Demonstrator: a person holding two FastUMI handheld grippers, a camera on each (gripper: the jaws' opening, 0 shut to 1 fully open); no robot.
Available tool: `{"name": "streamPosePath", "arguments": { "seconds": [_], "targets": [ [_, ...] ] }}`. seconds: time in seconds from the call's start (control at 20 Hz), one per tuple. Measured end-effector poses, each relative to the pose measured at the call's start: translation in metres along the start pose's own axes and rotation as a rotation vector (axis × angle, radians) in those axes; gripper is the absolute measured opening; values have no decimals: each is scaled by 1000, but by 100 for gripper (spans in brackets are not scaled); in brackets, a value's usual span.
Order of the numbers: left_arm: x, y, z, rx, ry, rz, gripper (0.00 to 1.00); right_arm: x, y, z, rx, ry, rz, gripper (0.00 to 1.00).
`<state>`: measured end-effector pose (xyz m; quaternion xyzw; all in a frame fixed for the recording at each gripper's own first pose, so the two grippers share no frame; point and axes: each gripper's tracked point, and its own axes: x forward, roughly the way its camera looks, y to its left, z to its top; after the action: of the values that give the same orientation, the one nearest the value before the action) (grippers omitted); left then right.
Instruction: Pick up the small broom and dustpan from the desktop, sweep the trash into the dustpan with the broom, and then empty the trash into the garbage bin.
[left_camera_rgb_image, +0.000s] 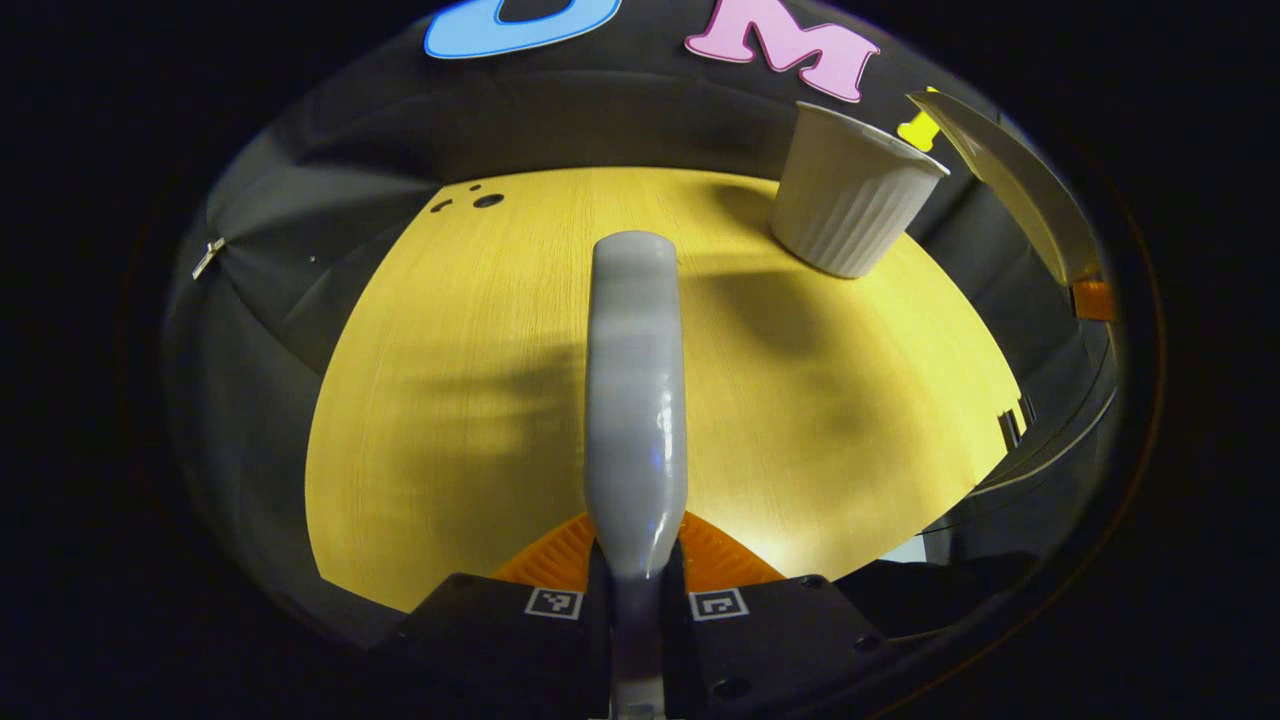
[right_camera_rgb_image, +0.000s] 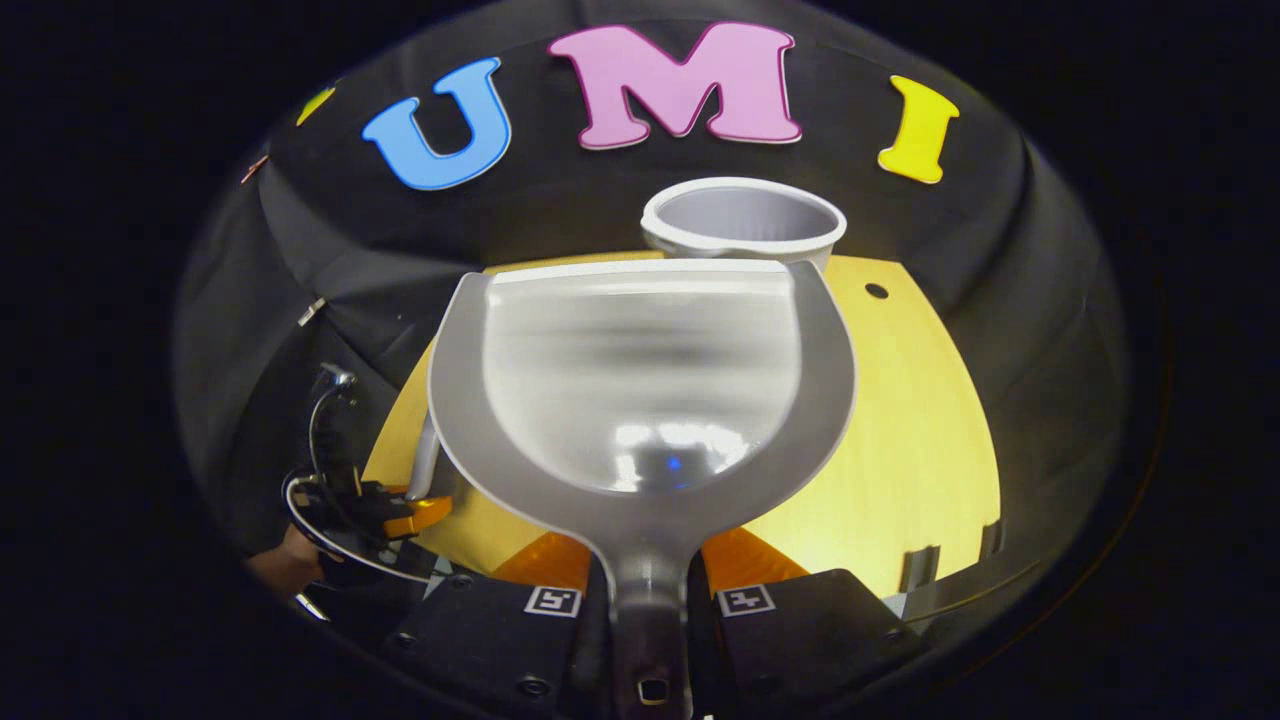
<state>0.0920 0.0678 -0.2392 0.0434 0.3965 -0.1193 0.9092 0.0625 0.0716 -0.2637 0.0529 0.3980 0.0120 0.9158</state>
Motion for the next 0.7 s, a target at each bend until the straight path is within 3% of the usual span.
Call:
{"name": "streamPosePath", "arguments": {
  "seconds": [0.3, 0.45, 0.5, 0.55, 0.7],
  "targets": [
    [25, 9, -22, 1, 82, 9, 27, 63, 40, -77, 14, 160, 35, 34],
    [33, 11, -25, 3, 85, 27, 25, 105, 45, -95, -22, 211, 16, 35],
    [36, 11, -26, -5, 82, 28, 29, 115, 45, -98, -37, 226, 11, 35],
    [36, 9, -27, -20, 87, 25, 25, 125, 46, -104, -52, 232, 10, 35],
    [35, 7, -28, -53, 105, 41, 25, 141, 39, -111, -95, 256, -7, 35]
  ]
}}
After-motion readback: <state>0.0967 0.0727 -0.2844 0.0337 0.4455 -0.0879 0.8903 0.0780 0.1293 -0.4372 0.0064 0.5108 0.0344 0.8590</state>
